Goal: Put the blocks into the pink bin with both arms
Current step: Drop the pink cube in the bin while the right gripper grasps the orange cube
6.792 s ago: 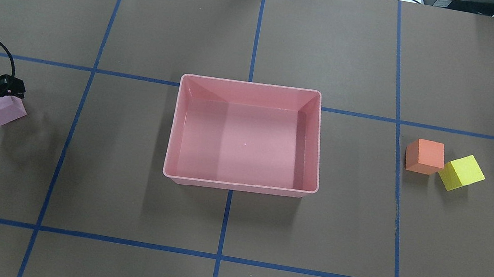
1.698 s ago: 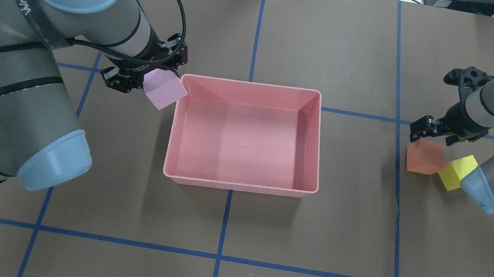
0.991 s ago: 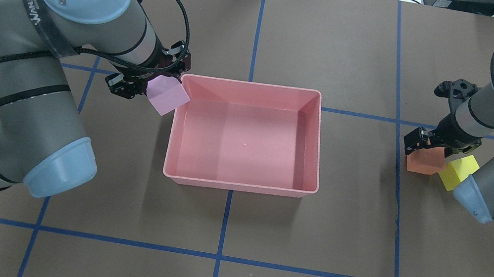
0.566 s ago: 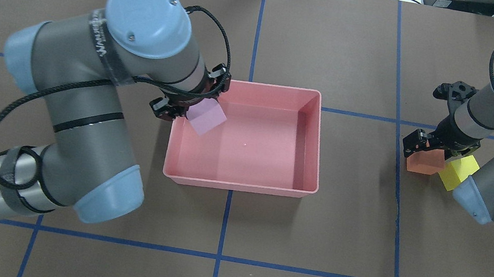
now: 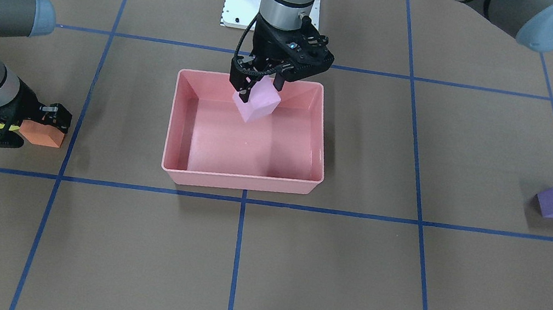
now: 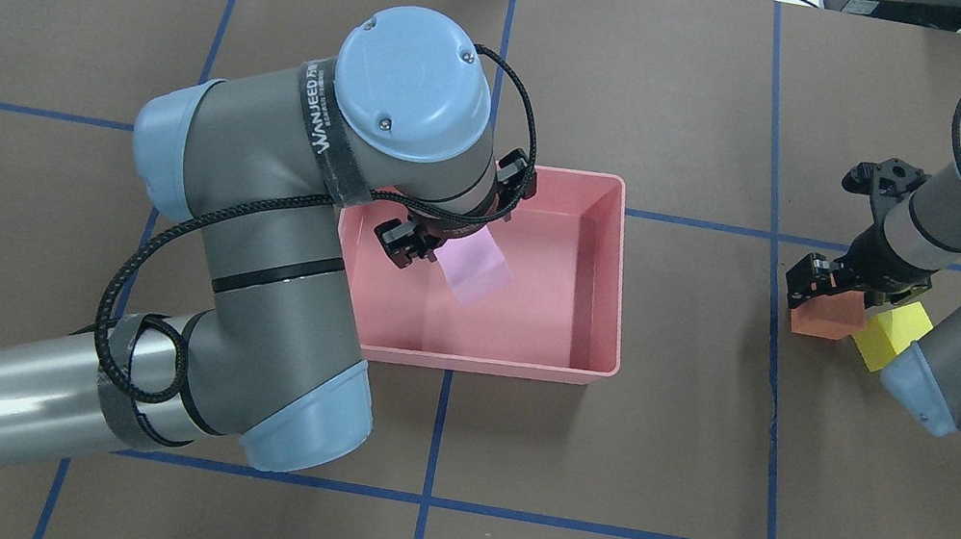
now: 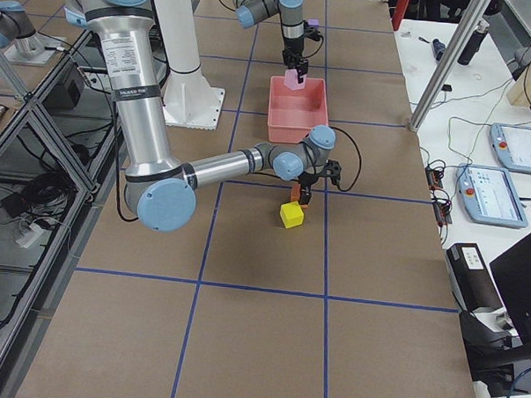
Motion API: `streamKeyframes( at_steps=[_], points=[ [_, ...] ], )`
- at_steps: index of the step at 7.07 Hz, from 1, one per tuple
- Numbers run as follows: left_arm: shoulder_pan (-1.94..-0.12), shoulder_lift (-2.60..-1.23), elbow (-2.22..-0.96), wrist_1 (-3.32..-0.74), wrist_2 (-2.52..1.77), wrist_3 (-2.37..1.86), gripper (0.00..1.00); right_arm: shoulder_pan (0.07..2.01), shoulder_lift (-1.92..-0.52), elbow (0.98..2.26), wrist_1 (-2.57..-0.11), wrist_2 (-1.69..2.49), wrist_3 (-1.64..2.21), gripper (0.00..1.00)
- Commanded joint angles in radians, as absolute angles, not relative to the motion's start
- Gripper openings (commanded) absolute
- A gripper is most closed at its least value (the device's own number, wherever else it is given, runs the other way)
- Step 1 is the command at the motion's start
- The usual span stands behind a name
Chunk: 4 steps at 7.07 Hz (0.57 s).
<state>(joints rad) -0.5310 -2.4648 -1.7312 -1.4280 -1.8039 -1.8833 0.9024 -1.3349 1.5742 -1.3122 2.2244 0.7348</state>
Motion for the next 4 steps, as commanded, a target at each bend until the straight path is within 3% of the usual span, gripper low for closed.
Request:
streamKeyframes(
  at_steps=[1, 4],
  points=[
    [-0.531, -2.477, -1.73, -1.43, -1.795, -1.881, 1.0, 0.907, -1.338, 1.615, -1.31, 2.212, 0.735, 0.0],
    [-0.58, -2.471, -1.741, -1.42, -1.793, -1.803, 1.0, 1.001, -1.327, 1.683, -1.334, 2.294, 0.738, 0.0]
  ],
)
